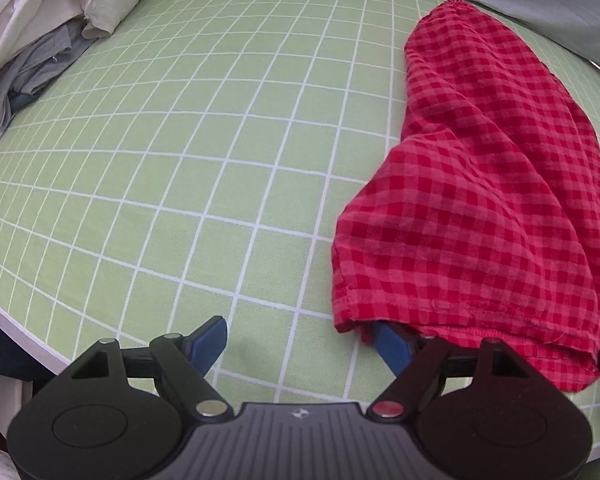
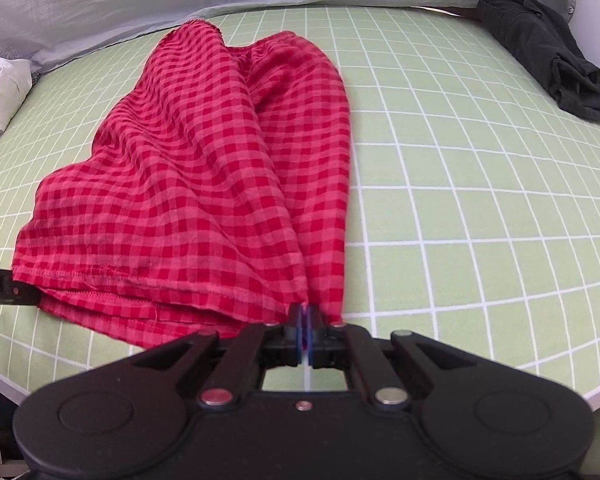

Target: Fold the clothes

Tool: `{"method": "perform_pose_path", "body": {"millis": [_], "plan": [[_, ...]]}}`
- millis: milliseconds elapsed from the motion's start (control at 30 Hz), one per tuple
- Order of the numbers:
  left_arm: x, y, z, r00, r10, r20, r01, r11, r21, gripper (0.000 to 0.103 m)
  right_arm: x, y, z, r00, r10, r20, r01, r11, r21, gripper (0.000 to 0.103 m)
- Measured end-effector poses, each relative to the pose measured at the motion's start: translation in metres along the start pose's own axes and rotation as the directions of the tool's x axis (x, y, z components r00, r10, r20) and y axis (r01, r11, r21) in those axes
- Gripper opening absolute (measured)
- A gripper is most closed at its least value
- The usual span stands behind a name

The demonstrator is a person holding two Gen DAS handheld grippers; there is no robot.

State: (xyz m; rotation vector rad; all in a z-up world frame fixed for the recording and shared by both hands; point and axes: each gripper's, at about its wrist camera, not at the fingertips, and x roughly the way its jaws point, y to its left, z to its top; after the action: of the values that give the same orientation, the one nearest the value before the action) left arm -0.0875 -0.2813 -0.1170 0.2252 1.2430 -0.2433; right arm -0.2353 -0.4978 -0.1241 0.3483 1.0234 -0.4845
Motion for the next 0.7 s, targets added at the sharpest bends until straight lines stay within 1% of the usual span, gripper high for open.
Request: {"method": "perform_pose_path", "body": {"millis": [100,133,167,200,233,267,300,333,367,433,500,567,633,700], "plan": [[-0.015,0.011,0.003,0.999,-0.037,0.011,0.037,0.999,-0.003,0.081,-0.004,-0.001,0.005,1.000,0.000,0.003,0.000,1.000,0.028,0.021],[-0.020,0.012,0.006,0.999,-0.047,0.023,0.047,0.999,-0.004,0.081,-0.007,-0.001,0.008,1.000,-0.004,0.015,0.003,0.999,0.033,0.032],[-0.027,0.013,0.009,0.998,-0.052,0.043,0.051,0.999,0.002,0.081,-0.010,0.000,0.011,0.999,-0.012,0.032,0.011,0.999,0.037,0.040],[-0.032,0.013,0.013,0.996,-0.050,0.067,0.049,0.999,0.012,0.082,-0.013,0.002,0.015,0.998,-0.021,0.053,0.019,0.999,0.037,0.042],[-0.037,0.013,0.016,0.995,-0.049,0.092,0.047,0.999,0.021,0.084,-0.016,0.004,0.019,0.997,-0.025,0.072,0.022,0.999,0.039,0.047],[-0.042,0.012,0.022,0.992,-0.046,0.117,0.043,0.999,0.030,0.085,-0.018,0.006,0.024,0.995,-0.027,0.091,0.023,0.999,0.042,0.055],[-0.045,0.011,0.028,0.989,-0.041,0.140,0.036,0.999,0.037,0.087,-0.020,0.008,0.029,0.994,-0.027,0.110,0.022,0.999,0.047,0.060],[-0.045,0.011,0.034,0.988,-0.035,0.152,0.029,0.999,0.041,0.087,-0.021,0.010,0.034,0.991,-0.027,0.130,0.021,0.999,0.050,0.067],[-0.043,0.010,0.041,0.987,-0.029,0.157,0.023,0.999,0.044,0.087,-0.021,0.013,0.040,0.989,-0.031,0.145,0.024,0.999,0.044,0.071],[-0.039,0.010,0.053,0.987,-0.022,0.162,0.014,0.999,0.047,0.087,-0.019,0.020,0.053,0.985,-0.044,0.165,0.041,0.999,0.019,0.077],[-0.034,0.010,0.062,0.988,-0.035,0.151,0.030,0.999,0.036,0.087,-0.018,0.028,0.066,0.981,-0.058,0.185,0.060,0.998,-0.007,0.080],[-0.030,0.010,0.070,0.988,-0.052,0.142,0.048,0.998,0.033,0.090,-0.017,0.036,0.081,0.977,-0.072,0.202,0.081,0.996,-0.036,0.085],[-0.025,0.007,0.078,0.989,-0.058,0.135,0.054,0.998,0.037,0.090,-0.016,0.043,0.096,0.972,-0.072,0.224,0.087,0.995,-0.057,0.089],[-0.022,0.006,0.087,0.990,-0.063,0.128,0.058,0.997,0.042,0.090,-0.014,0.048,0.111,0.968,-0.070,0.241,0.091,0.993,-0.076,0.090]]}}
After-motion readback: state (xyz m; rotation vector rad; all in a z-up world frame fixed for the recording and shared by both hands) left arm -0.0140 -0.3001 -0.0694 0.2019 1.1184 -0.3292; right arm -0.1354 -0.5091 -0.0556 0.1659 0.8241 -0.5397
